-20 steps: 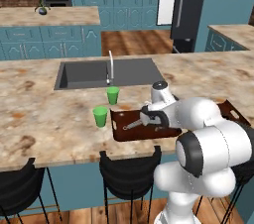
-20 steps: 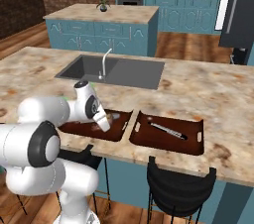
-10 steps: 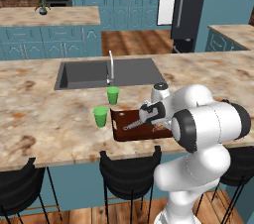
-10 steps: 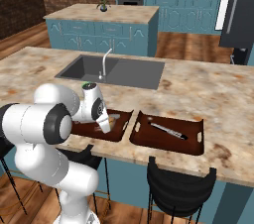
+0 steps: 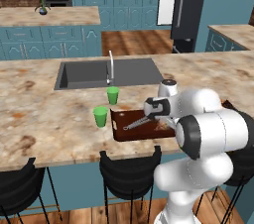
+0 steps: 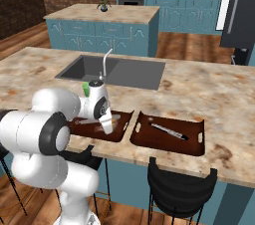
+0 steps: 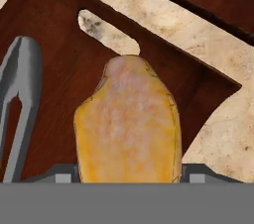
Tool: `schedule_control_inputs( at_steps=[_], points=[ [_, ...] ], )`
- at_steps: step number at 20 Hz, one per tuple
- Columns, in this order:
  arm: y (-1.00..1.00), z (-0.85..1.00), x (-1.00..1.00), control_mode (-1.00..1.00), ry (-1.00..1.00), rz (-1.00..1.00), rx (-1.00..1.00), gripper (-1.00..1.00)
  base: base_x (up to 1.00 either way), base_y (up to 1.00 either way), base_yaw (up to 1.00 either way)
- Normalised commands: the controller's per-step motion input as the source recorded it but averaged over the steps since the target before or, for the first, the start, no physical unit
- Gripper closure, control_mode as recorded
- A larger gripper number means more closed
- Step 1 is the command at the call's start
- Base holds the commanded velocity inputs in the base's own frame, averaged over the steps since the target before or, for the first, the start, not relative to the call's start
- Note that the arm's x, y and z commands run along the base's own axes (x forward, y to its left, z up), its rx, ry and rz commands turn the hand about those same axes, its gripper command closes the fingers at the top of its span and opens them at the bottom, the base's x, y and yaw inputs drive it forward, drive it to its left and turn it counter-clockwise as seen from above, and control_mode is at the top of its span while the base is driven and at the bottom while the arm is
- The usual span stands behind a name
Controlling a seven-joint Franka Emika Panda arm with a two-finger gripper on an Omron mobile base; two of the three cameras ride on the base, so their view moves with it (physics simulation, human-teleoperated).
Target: Gather the cucumber and corn from the fridge and place them on a tray on the dining counter. Then gather the chicken drumstick and steak from the fridge and place them on the other tray.
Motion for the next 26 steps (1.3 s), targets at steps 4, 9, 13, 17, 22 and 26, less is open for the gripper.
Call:
schedule_control_inputs(
  at_steps=[4, 9, 13, 17, 22, 26],
  points=[
    [0.03, 0.52, -0.10, -1.00, 0.00, 0.00, 0.00, -1.00, 0.00, 0.00, 0.00],
    [0.17, 0.51, -0.11, -1.00, 0.00, 0.01, 0.00, -1.00, 0.00, 0.00, 0.00],
    [0.11, 0.57, -0.96, -1.00, 0.00, 0.23, 0.00, -1.00, 0.00, 0.00, 0.00],
    [0.18, 0.51, -0.97, -1.00, 0.00, 0.43, -0.03, -1.00, 0.00, 0.00, 0.00],
    [0.31, 0.37, -0.93, -1.00, 0.00, 0.35, -0.03, -1.00, 0.00, 0.00, 0.00],
    [0.11, 0.18, -0.85, -1.00, -0.01, 0.25, -0.05, -1.00, 0.00, 0.00, 0.00]
  ],
)
